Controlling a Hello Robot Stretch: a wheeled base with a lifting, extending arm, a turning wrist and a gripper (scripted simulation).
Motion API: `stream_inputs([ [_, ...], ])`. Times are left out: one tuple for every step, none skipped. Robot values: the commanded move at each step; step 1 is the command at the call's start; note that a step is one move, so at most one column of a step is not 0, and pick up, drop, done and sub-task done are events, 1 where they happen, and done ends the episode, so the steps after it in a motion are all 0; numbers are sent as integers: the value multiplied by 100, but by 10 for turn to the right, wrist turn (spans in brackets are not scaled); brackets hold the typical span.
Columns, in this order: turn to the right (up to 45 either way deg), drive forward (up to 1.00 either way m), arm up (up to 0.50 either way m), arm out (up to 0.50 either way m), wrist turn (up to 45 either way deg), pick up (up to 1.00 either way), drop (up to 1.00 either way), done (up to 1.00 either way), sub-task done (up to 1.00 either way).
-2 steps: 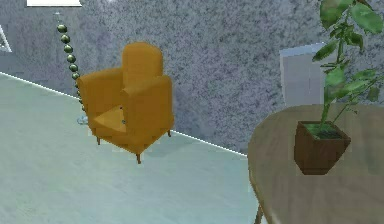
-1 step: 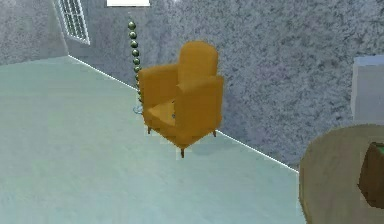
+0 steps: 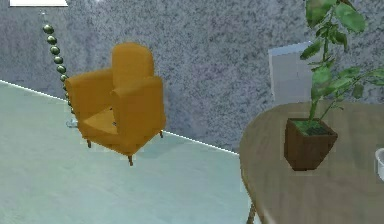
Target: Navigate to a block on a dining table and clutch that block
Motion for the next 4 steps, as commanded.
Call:
stream_inputs([
  [0,10,0,0,0,0,0,0,0],
  [-120,0,0,0,0,0,0,0,0],
  [0,0,50,0,0,0,0,0,0],
  [0,0,38,0,0,0,0,0,0],
])
